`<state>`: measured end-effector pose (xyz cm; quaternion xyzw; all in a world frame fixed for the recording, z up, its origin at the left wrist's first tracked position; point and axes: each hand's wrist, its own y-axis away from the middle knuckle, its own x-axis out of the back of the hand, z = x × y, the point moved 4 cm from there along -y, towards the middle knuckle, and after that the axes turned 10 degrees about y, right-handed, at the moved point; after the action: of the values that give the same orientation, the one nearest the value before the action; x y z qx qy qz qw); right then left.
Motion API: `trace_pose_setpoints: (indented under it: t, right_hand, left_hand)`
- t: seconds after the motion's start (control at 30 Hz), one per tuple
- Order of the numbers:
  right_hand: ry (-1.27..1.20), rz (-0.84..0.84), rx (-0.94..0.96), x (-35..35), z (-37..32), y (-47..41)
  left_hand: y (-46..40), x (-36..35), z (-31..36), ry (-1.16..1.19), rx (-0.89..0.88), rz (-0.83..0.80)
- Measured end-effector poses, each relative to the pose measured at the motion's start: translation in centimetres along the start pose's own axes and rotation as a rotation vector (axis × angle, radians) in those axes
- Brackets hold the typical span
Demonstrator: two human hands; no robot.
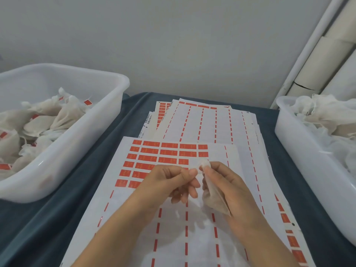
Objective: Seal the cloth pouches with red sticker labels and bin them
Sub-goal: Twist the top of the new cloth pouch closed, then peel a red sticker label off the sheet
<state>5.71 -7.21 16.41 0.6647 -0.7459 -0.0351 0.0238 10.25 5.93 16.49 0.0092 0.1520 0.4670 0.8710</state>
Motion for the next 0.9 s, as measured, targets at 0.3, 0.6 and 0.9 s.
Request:
trace_pose_setpoints:
  t: [0.3,0.6,0.9]
  right_hand:
    - [0.048,-0.080,-0.017,-0.6,-0.2,-0.1]
    - [0.301,0.041,-0.015,0.6,0.9,-0.8]
    - [0.393,0.455,-0.260,7.7,0.7,-5.2]
  left_hand:
    - [0.0,2.1,1.0,0.616,-0.221,0.197]
    - [-0.1,0.8,1.0,0.826,-0.204,0.090]
    - [-2.4,0.4,3.0,-0.400,-0.319,0.397]
